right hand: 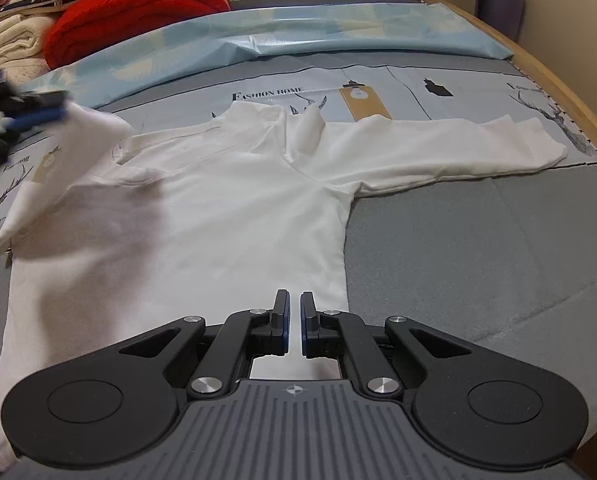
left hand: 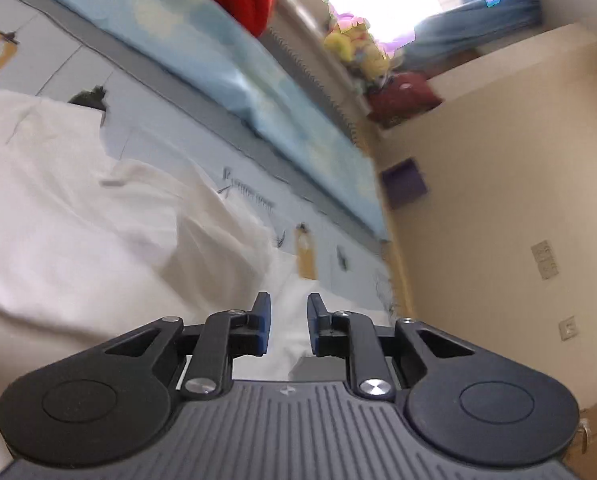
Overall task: Fold small clothes
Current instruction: 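Lift the sleeve with the left gripper and fold it across the shirt body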
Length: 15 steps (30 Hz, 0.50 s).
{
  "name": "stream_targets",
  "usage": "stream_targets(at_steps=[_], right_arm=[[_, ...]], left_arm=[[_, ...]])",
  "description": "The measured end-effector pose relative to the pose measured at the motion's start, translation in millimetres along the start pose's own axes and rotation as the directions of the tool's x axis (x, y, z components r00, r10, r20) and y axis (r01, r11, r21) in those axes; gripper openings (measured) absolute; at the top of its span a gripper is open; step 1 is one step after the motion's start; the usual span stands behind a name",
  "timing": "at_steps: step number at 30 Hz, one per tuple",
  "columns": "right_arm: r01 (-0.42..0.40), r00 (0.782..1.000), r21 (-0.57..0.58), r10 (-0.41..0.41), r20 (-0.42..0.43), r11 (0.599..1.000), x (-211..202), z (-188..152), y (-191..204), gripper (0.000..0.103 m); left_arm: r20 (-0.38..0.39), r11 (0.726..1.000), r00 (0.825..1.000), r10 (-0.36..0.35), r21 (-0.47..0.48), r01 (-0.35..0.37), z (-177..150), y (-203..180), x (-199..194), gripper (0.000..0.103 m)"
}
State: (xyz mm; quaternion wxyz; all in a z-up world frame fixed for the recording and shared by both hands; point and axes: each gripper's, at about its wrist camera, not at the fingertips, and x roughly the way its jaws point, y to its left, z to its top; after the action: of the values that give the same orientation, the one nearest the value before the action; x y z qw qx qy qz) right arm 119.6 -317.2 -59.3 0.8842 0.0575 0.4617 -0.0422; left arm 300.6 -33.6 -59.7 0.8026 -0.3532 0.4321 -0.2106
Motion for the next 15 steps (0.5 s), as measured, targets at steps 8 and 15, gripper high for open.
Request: stream_targets(at_steps=[8,15], right_arm=[[-0.085,0.996,0.096,0.086,-0.003,0.992,32.9,0.4,10.0,0.006],[-0.165,0.986,0.227,0.168,0.007,0.960,83.2,28.5,32.0,0.006]], left_arm=[[0.142,0.937,0.927,0.348,-0.069,-0.341,38.1,56.0,-55.7,0.022],[0.144,0.897,0.887,0.439,-0.119,-0.425,62.5,95.1,-101.4,0.022]])
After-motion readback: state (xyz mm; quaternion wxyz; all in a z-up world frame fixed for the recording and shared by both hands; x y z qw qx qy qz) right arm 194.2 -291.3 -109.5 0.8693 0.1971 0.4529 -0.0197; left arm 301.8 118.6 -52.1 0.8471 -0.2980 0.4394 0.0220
